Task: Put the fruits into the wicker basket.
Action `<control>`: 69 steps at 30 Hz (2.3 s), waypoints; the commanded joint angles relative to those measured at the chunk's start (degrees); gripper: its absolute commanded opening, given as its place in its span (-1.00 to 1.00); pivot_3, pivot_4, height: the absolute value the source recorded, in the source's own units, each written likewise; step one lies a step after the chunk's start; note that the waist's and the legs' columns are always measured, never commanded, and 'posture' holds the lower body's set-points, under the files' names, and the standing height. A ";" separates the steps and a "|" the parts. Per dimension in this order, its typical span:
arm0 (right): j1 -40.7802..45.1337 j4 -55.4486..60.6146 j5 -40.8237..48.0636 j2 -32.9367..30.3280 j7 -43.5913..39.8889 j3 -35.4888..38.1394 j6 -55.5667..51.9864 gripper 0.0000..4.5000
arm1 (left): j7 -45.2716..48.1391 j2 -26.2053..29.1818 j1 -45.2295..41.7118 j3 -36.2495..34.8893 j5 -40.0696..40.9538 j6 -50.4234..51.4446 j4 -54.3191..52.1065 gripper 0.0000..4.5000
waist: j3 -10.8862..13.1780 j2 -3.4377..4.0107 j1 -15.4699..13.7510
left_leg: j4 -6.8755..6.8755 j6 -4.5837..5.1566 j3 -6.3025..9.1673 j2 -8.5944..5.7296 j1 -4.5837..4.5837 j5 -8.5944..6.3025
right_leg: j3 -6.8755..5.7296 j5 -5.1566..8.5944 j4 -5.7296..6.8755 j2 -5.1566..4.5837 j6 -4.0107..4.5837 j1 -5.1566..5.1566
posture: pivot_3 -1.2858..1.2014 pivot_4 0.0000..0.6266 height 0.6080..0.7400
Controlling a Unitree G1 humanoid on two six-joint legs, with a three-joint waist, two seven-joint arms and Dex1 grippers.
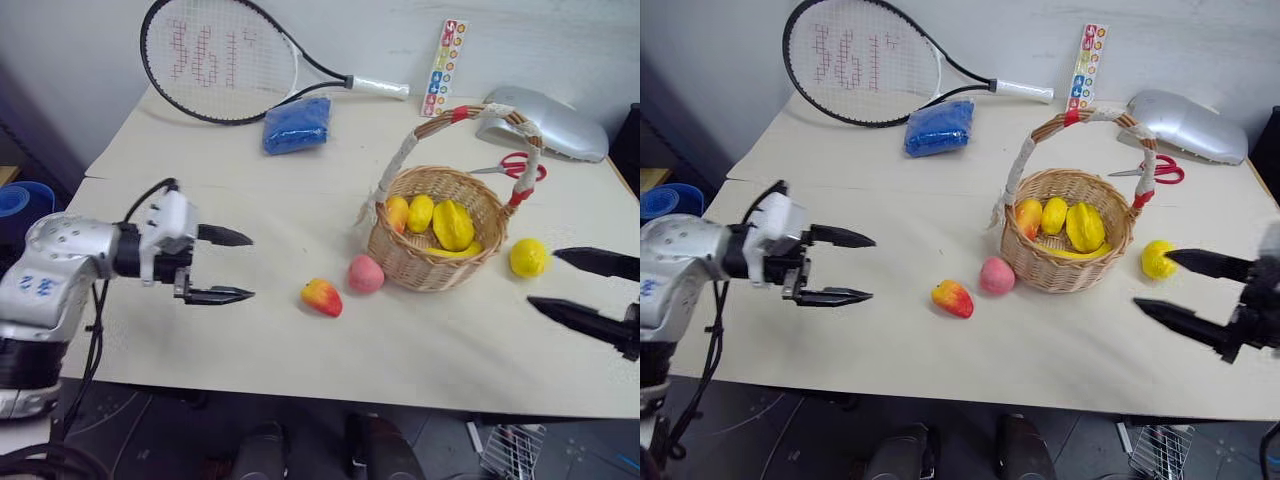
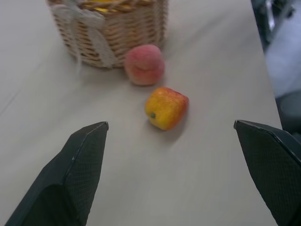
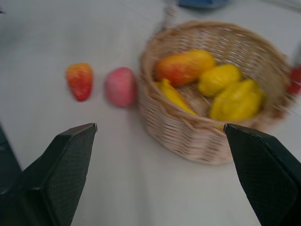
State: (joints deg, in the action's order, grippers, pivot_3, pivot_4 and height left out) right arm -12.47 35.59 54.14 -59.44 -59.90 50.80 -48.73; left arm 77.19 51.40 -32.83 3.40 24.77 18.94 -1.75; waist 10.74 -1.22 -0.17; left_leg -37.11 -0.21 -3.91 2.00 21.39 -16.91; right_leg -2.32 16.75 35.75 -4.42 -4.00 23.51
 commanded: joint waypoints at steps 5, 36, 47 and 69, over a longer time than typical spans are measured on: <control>2.69 6.94 6.65 -1.85 1.27 -2.76 0.01 0.99 | 10.01 -8.78 -11.07 12.73 -11.87 -18.00 14.30 1.00 | 0.02 -0.03 -0.40 | -0.10 0.14 0.01 -0.09 0.14 -0.05 | -0.03 -0.04 -0.12 0.05 -0.10 0.02 | 0.03 -0.52 1.00; -0.76 8.94 8.97 1.31 7.70 -3.15 3.72 1.00 | 4.08 -27.49 -18.68 15.13 -22.41 -34.37 39.79 0.00 | 0.05 -0.10 -1.23 | -0.84 0.46 0.30 -0.16 0.74 -0.19 | -0.37 -0.15 0.02 0.12 -0.38 0.17 | 0.03 -0.52 1.00; -0.98 7.56 11.05 3.35 11.42 -0.98 4.07 1.00 | 1.45 -21.88 -20.25 3.75 -1.20 7.02 9.53 0.00 | 0.06 -0.11 -1.31 | -0.95 0.46 0.46 -0.13 0.79 -0.19 | -0.36 -0.15 0.09 -0.01 -0.38 0.12 | 0.03 -0.52 1.00; -4.61 7.54 10.44 7.75 19.78 2.28 6.93 1.00 | -26.70 -46.90 -37.36 11.73 -18.09 3.09 34.02 0.54 | 0.08 -0.14 -1.30 | -0.92 0.67 0.45 -0.40 0.89 -0.15 | -0.35 -0.19 -0.11 0.06 -0.76 0.11 | 0.03 -0.52 1.00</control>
State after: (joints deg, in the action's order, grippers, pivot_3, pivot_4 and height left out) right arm -17.02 42.65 65.07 -52.12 -40.29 51.81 -43.45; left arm 48.85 4.64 -69.08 16.25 5.44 23.17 34.55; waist 10.82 -1.37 -1.47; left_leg -38.04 0.46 -3.45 1.60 22.31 -17.05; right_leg -2.67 16.56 35.64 -4.37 -4.76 23.65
